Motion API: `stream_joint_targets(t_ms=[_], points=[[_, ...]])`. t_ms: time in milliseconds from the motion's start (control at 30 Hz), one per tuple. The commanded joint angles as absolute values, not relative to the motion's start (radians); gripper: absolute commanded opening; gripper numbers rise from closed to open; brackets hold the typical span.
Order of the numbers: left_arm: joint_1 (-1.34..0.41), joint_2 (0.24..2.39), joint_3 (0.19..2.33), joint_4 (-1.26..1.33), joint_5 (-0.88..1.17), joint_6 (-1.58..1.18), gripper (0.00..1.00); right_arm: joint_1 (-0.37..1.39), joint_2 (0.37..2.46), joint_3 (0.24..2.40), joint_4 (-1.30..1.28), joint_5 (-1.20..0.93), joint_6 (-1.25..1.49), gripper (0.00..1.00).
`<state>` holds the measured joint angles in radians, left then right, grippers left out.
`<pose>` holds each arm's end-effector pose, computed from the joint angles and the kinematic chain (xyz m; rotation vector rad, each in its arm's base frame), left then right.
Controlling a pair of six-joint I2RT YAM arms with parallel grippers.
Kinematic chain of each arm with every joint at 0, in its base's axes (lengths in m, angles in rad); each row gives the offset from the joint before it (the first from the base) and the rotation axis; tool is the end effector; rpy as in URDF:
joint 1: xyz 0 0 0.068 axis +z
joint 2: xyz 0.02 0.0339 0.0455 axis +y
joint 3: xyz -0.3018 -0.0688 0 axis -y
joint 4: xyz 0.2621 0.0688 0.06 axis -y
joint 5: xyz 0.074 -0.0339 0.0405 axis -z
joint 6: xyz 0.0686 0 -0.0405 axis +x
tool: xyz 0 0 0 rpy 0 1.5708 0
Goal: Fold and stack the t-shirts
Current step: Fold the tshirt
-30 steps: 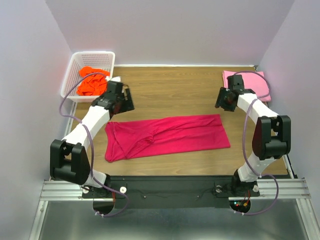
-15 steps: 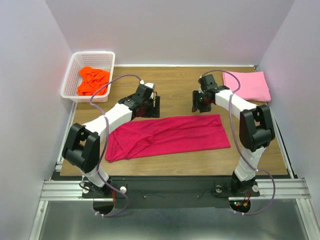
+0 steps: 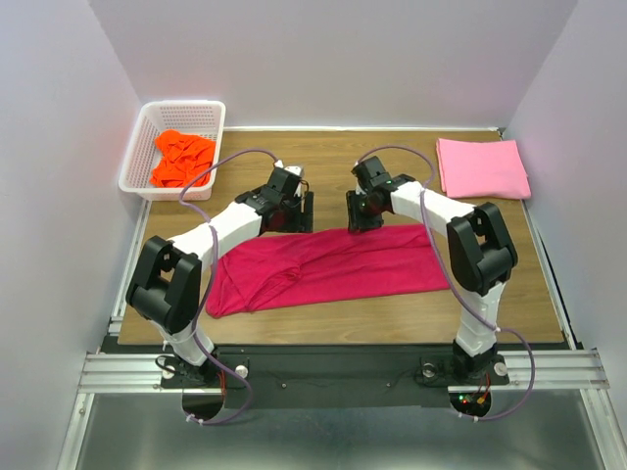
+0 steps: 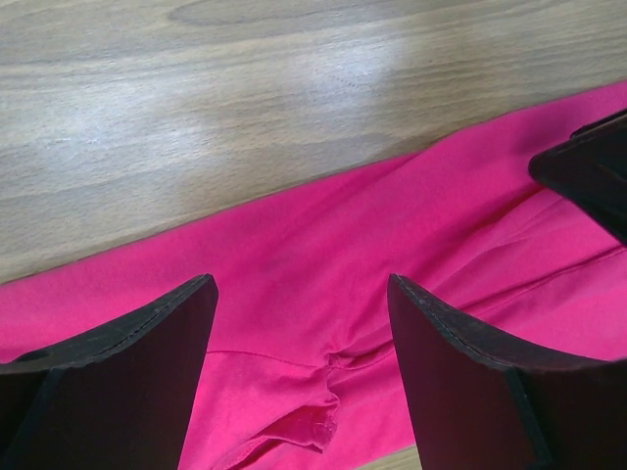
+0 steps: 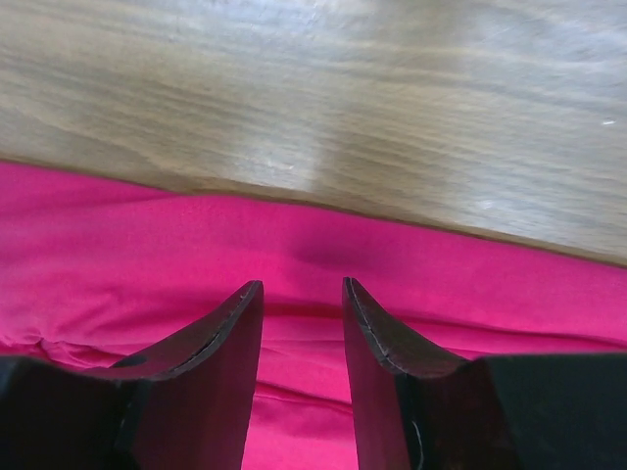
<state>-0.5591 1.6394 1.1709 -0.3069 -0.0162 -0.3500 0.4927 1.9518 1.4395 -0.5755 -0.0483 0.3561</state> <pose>0.3426 -0.2131 0.2500 0.2410 2.3744 -0.4228 0.4004 0.2187 0.1913 -0.2004 2.6941 0.3335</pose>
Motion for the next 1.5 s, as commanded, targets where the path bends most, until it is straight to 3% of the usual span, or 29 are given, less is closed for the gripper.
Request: stream_joint_targets(t_ms=[0,600,1267,1467], points=[[-0.557,1.621,1.149,-0.301,-0.034,-0.35,0.82,0.515,1.982,1.496,-0.603,-0.023,0.364,0.44],[-0.557,1.635,1.141,-0.308,-0.066,-0.345,0.82,0.597,1.922,1.471,-0.712,0.051,0.365,0.43],[-0.566,1.638,1.155,-0.31,-0.029,-0.336,0.82,0.606,1.783,1.262,-0.729,0.029,0.429,0.43],[-0.623,1.658,1.206,-0.308,-0.017,-0.311,0.82,0.589,1.741,1.324,-0.749,0.187,0.396,0.42]])
